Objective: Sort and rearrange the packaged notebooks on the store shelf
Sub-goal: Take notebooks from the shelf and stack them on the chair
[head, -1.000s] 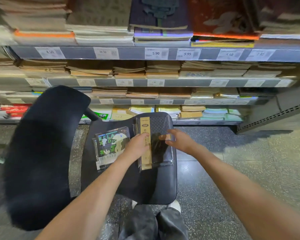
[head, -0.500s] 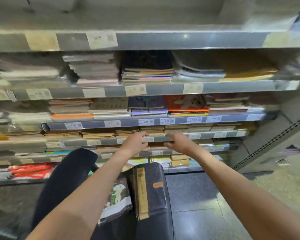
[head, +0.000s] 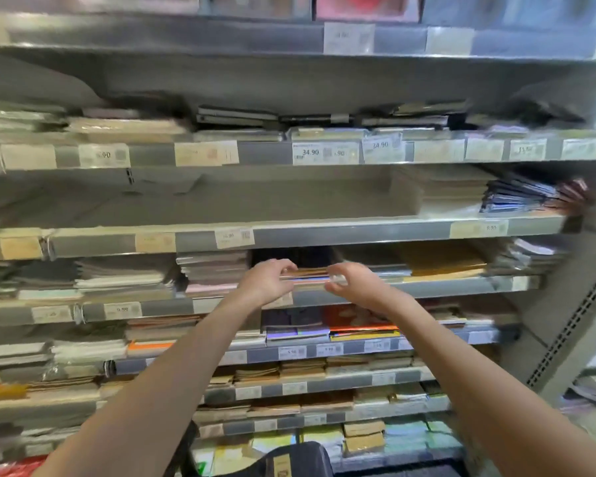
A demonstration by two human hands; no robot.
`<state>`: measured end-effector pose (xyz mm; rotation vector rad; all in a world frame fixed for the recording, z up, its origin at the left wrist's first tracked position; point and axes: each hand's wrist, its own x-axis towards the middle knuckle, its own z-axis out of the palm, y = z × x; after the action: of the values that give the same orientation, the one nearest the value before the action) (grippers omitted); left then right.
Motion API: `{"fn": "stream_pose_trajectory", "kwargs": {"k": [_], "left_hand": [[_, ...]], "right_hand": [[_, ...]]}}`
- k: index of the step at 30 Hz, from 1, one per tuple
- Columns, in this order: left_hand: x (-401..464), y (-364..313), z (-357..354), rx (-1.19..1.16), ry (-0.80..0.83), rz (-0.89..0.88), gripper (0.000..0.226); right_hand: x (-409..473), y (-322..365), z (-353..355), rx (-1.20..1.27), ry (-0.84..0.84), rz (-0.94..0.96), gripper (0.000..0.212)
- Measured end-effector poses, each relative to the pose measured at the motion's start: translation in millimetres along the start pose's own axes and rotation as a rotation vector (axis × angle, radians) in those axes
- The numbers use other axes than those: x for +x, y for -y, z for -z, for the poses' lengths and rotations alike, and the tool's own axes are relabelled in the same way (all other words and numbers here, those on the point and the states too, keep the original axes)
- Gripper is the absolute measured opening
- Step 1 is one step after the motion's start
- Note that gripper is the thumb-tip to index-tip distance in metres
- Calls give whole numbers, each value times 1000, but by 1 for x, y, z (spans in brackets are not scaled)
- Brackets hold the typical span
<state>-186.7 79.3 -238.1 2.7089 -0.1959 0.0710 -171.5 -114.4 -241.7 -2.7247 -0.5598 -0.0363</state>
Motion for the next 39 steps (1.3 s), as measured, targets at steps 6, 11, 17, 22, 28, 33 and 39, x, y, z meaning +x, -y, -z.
{"fn": "stream_pose_trajectory", "kwargs": {"k": [6,11,17,22,28,33,39], "left_hand": [[21,-27,69,41,-126,-86,36],[46,-50,109,70,-187,-91,36],[85,-74,160,58,-271,-102,31],[113,-87,202,99,-345,-111,29],[144,-74,216,185,-366,-37,35],[164,-60,222,230,-374,115,43],[184,-30,229,193,-368,133,62]], "right_hand": [[21,12,66,-17,-103,56,45],[46,14,106,-67,-178,123,48],[81,11,164,-43,-272,160,46],[113,8,211,-109,-347,243,44],[156,3,230,-114,-345,225,45],[188,4,227,-64,-309,238,43],[214,4,221,-72,-235,202,52]]}}
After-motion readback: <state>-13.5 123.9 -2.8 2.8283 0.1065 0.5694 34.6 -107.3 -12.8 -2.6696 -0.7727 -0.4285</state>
